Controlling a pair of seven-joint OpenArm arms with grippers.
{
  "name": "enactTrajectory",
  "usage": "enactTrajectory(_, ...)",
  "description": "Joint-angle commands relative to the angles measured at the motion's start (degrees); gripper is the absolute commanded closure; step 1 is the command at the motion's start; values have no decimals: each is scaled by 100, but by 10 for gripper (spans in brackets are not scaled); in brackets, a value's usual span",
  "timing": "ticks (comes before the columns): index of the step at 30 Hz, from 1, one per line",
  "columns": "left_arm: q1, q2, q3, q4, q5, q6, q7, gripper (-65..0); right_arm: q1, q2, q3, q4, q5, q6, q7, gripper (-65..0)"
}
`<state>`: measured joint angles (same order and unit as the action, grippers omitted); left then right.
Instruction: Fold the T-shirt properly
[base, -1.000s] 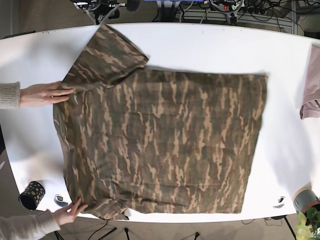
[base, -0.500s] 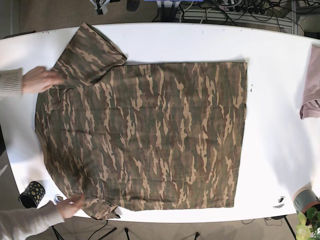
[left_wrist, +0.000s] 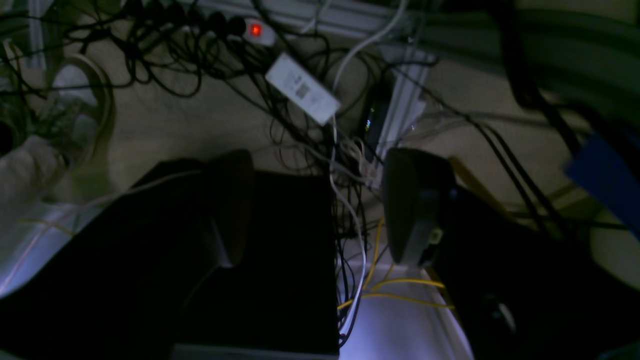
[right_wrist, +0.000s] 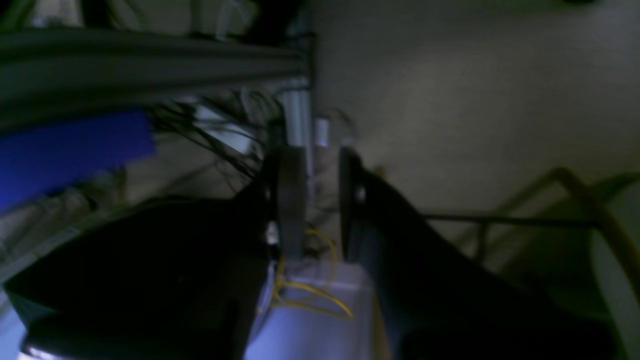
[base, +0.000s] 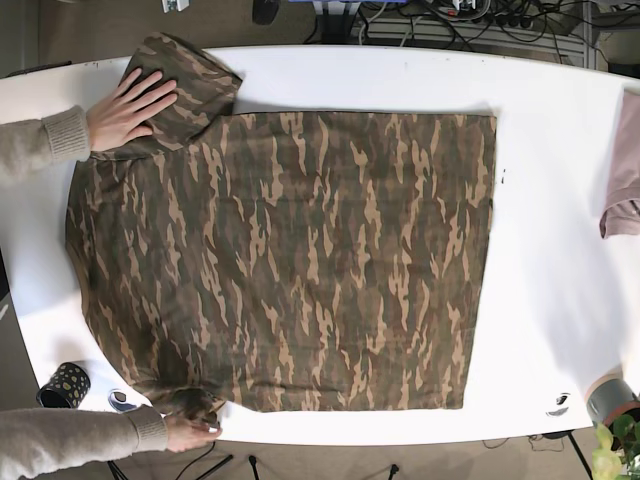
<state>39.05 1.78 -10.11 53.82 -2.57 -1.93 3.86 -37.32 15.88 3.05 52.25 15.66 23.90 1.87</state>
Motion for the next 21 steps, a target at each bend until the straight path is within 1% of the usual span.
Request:
enactTrajectory(1, 311, -33, -13, 565, 15, 22, -56, -374, -149, 25, -2, 89, 21, 93, 64, -105)
enactTrajectory(5, 856, -24, -5, 1321, 6, 22, -21, -374, -387, 131, -37, 98, 38, 102, 64, -103)
enactTrajectory(7, 1067, -24, 31, 1655, 6, 22, 129, -374, -536, 148, -37, 248, 38, 111, 64, -103)
enactTrajectory(9, 1330, -33, 83, 2016, -3, 22, 260, -374, -809, 148, -37, 538, 38, 111, 64, -103)
enactTrajectory(12, 1708, -33, 83, 2569, -3, 22, 278, -374, -1213, 148, -10, 1065, 38, 111, 64, -103)
enactTrajectory(18, 2570, -24, 101, 3827, -11, 22, 296, -374, -2004, 166, 25, 2217, 47, 102, -209, -101)
enactTrajectory(21, 2843, -24, 101, 4328, -38, 22, 296, -374, -2365, 148, 306, 2753, 47, 102, -235, -101)
